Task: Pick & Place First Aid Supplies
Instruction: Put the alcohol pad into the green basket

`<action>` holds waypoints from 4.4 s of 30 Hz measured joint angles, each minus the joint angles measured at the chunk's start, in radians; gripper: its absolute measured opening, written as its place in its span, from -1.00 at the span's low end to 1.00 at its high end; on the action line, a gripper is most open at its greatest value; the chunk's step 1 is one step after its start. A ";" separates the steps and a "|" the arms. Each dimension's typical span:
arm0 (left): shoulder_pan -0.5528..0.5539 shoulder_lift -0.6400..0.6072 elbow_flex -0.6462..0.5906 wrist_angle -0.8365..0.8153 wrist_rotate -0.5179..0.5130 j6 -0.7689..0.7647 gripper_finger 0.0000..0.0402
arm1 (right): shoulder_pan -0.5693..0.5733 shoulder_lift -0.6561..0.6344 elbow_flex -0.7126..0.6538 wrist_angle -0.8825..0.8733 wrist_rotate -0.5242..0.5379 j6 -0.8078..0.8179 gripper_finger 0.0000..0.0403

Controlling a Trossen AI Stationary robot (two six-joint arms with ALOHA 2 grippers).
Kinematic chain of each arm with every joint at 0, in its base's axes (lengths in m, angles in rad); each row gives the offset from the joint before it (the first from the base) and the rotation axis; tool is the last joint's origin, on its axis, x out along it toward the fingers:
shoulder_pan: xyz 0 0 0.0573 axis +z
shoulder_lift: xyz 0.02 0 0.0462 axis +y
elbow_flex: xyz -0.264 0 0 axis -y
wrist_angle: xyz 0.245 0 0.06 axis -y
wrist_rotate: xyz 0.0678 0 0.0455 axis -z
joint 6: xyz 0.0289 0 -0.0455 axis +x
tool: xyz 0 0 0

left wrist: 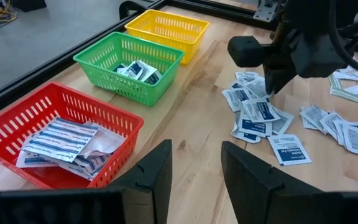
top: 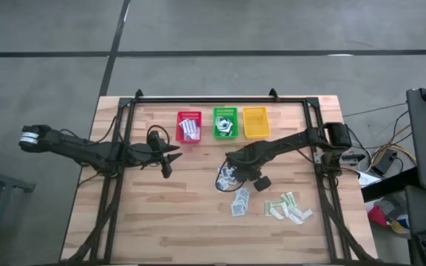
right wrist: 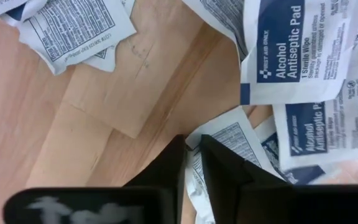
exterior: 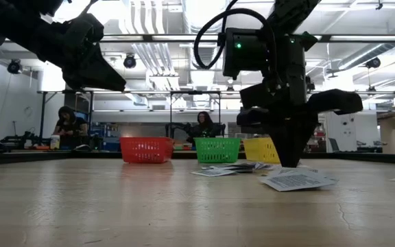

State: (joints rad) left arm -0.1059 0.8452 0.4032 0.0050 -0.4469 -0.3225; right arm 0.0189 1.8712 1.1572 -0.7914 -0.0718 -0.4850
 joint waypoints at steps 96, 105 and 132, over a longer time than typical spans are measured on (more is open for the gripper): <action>0.000 0.000 0.000 0.001 -0.094 0.021 -0.34 | -0.507 -0.004 0.144 0.474 -0.101 0.143 -0.96; 0.000 0.000 0.000 0.001 -0.094 0.021 -0.34 | -0.508 -0.004 0.141 0.484 -0.104 0.161 -0.96; 0.000 0.000 0.000 0.001 -0.094 0.020 -0.34 | -0.508 -0.004 0.135 0.475 -0.123 0.227 -0.68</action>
State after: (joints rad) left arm -0.1059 0.8453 0.4030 0.0061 -0.5407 -0.3023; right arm -0.4889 1.8675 1.2919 -0.3161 -0.1945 -0.2578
